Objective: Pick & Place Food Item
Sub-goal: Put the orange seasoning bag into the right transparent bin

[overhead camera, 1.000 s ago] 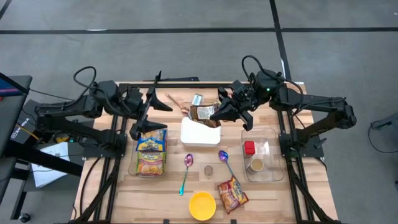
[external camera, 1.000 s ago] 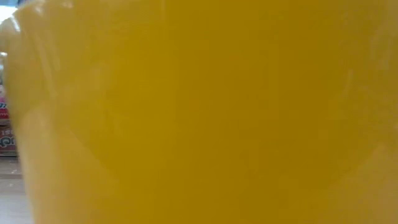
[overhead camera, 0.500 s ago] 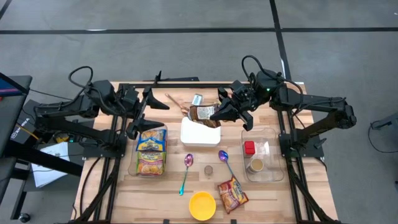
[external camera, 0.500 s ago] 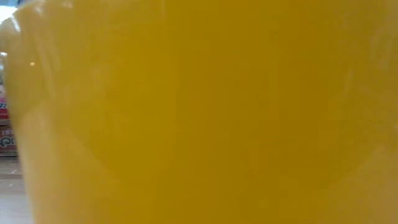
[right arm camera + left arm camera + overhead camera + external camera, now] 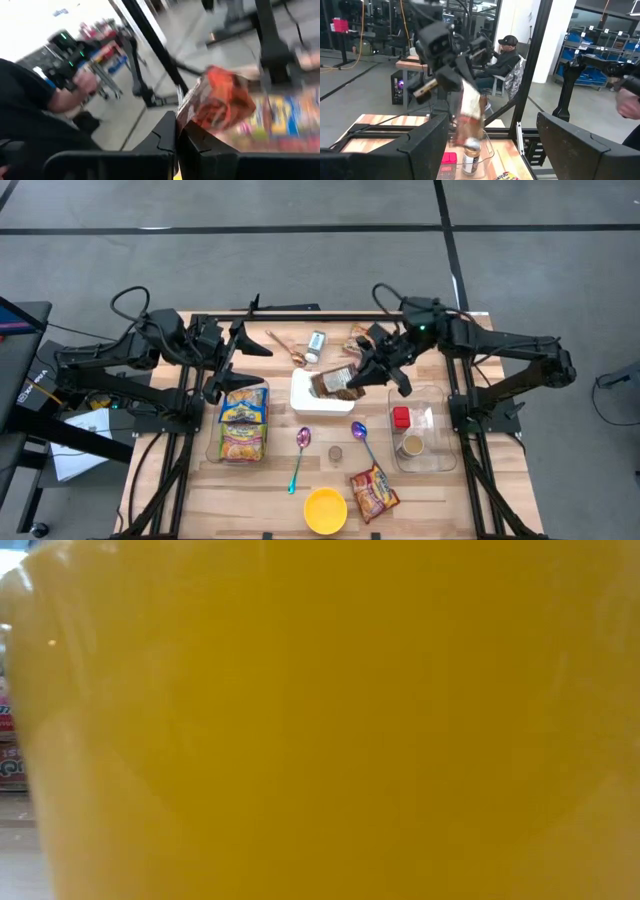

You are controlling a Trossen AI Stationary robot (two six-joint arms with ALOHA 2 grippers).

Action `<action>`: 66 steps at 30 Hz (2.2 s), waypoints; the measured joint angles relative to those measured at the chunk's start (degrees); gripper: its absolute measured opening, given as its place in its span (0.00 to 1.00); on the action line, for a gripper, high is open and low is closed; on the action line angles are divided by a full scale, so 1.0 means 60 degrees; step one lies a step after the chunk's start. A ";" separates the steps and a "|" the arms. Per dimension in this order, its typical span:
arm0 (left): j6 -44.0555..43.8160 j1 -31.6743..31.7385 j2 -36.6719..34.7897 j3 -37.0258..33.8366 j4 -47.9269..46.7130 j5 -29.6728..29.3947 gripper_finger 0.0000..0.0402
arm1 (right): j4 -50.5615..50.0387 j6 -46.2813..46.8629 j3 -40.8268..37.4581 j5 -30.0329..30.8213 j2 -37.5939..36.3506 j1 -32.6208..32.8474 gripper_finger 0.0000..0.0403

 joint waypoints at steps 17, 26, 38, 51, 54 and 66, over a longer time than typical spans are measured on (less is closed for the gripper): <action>-0.0029 0.0000 0.0007 0.0000 0.0000 0.0001 0.74 | -0.7316 -0.0441 0.0006 0.1977 -0.1005 0.1010 0.00; -0.0030 0.0002 0.0011 0.0000 0.0000 0.0004 0.74 | -0.9874 -0.0031 0.0013 0.3372 -0.1199 0.1727 0.00; -0.0029 0.0004 0.0011 0.0000 0.0000 0.0000 0.74 | -1.2187 0.0214 -0.0531 0.5578 -0.1400 0.2106 0.00; -0.0022 0.0004 0.0011 0.0000 0.0000 0.0000 0.74 | -1.1418 -0.0923 -0.2833 0.6597 -0.1546 0.2095 0.00; -0.0022 0.0004 0.0011 0.0000 0.0000 0.0000 0.74 | -1.1197 -0.1203 -0.3305 0.6761 -0.1545 0.2095 0.00; -0.0057 0.0004 0.0011 0.0000 0.0000 -0.0069 0.74 | -0.9998 -0.1794 -0.3906 0.7055 -0.1541 0.1403 0.00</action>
